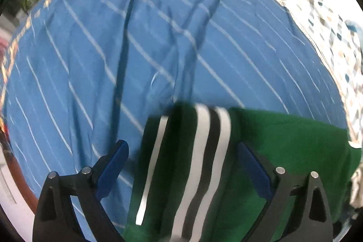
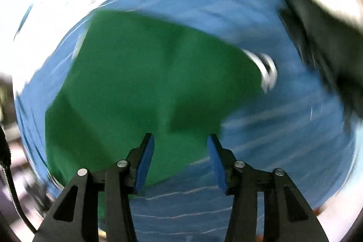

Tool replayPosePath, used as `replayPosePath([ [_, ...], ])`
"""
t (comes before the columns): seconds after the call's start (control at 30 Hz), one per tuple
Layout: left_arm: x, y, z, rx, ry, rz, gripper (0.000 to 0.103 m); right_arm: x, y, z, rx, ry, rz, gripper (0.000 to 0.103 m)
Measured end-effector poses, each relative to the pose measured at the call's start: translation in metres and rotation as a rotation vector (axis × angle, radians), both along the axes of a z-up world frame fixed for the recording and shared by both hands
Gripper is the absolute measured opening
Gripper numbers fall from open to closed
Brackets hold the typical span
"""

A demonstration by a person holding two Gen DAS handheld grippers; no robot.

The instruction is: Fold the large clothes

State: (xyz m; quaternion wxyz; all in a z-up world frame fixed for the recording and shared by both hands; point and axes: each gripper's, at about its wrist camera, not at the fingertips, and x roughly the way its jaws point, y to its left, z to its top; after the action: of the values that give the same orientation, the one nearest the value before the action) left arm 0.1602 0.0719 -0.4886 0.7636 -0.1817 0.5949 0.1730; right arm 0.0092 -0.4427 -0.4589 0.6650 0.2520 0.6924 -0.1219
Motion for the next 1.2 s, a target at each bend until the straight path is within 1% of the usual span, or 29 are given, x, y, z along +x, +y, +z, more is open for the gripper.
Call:
replayPosePath([
  [0.07,0.000,-0.002,0.007,0.037,-0.015,-0.007,0.098,0.036,0.029,0.011,0.009,-0.070,0.114,0.051],
  [0.1,-0.001,-0.004,0.011,0.047,-0.018,-0.002,0.098,0.053,0.042,0.013,0.021,-0.097,0.151,0.051],
  [0.13,-0.006,-0.001,0.013,0.054,-0.017,0.013,0.098,0.082,0.059,0.007,0.041,-0.134,0.197,0.051],
  [0.2,-0.016,0.001,0.018,0.056,-0.022,0.049,0.098,0.113,0.073,-0.009,0.054,-0.164,0.240,0.050],
  [0.23,-0.023,0.002,0.022,0.052,-0.023,0.065,0.098,0.131,0.081,-0.023,0.037,-0.166,0.255,0.050],
  [0.27,-0.027,0.002,0.023,0.052,-0.023,0.079,0.098,0.153,0.089,-0.048,0.014,-0.160,0.273,0.050],
  [0.3,-0.035,0.001,0.027,0.057,-0.020,0.102,0.098,0.171,0.096,-0.062,-0.002,-0.144,0.283,0.050],
  [0.33,-0.039,0.001,0.028,0.056,-0.019,0.117,0.098,0.188,0.103,-0.090,-0.027,-0.105,0.303,0.050],
  [0.37,-0.046,0.001,0.031,0.052,-0.017,0.133,0.098,0.197,0.106,-0.107,-0.026,-0.079,0.312,0.050],
  [0.4,-0.056,0.001,0.032,0.042,-0.012,0.155,0.098,0.204,0.110,-0.116,-0.032,-0.066,0.321,0.051],
  [0.47,-0.068,-0.001,0.032,0.012,-0.012,0.177,0.098,0.210,0.115,-0.109,-0.050,-0.062,0.333,0.051],
  [0.5,-0.076,-0.002,0.031,-0.016,-0.010,0.184,0.098,0.208,0.119,-0.097,-0.054,-0.077,0.353,0.051],
  [0.53,-0.081,-0.003,0.027,-0.045,-0.004,0.188,0.098,0.202,0.120,-0.084,-0.043,-0.110,0.365,0.051],
  [0.57,-0.082,-0.004,0.023,-0.066,0.000,0.189,0.098,0.197,0.121,-0.076,-0.018,-0.135,0.367,0.051],
  [0.63,-0.080,-0.005,0.013,-0.107,0.007,0.192,0.098,0.177,0.119,-0.060,0.067,-0.165,0.359,0.051],
  [0.7,-0.069,-0.001,0.005,-0.127,-0.019,0.191,0.098,0.153,0.117,-0.050,0.129,-0.170,0.340,0.051],
  [0.73,-0.058,0.002,0.000,-0.120,-0.022,0.184,0.098,0.145,0.116,-0.048,0.146,-0.171,0.335,0.051],
  [0.8,-0.035,0.009,-0.014,-0.117,-0.015,0.163,0.098,0.118,0.112,-0.049,0.178,-0.161,0.305,0.051],
  [0.83,-0.022,0.012,-0.022,-0.105,0.001,0.155,0.097,0.113,0.108,-0.051,0.191,-0.158,0.296,0.051],
  [0.87,-0.012,0.013,-0.028,-0.090,0.008,0.144,0.092,0.103,0.107,-0.053,0.206,-0.150,0.283,0.051],
  [0.9,-0.001,0.011,-0.031,-0.078,-0.007,0.115,0.079,0.097,0.100,-0.062,0.211,-0.147,0.269,0.051],
  [0.93,0.006,0.006,-0.030,-0.068,-0.010,0.086,0.049,0.089,0.088,-0.076,0.220,-0.147,0.262,0.051],
  [0.97,0.013,-0.004,-0.026,-0.043,-0.014,0.039,0.026,0.083,0.088,-0.078,0.231,-0.143,0.254,0.051],
  [1.0,0.016,-0.012,-0.019,-0.002,-0.023,0.005,0.017,0.081,0.087,-0.079,0.232,-0.142,0.248,0.051],
  [1.03,0.016,-0.022,-0.010,0.067,-0.029,-0.022,0.009,0.083,0.085,-0.077,0.234,-0.144,0.241,0.051],
  [1.07,0.014,-0.028,-0.002,0.101,-0.038,-0.034,0.009,0.083,0.085,-0.077,0.236,-0.145,0.239,0.051],
  [1.1,0.010,-0.028,0.007,0.111,-0.056,-0.026,0.009,0.083,0.084,-0.075,0.230,-0.148,0.243,0.051],
  [1.13,0.006,-0.024,0.015,0.099,-0.074,-0.002,0.009,0.082,0.080,-0.074,0.222,-0.151,0.244,0.051],
  [1.2,0.000,-0.009,0.021,0.066,-0.088,0.046,0.009,0.086,0.090,-0.071,0.220,-0.157,0.251,0.051],
])
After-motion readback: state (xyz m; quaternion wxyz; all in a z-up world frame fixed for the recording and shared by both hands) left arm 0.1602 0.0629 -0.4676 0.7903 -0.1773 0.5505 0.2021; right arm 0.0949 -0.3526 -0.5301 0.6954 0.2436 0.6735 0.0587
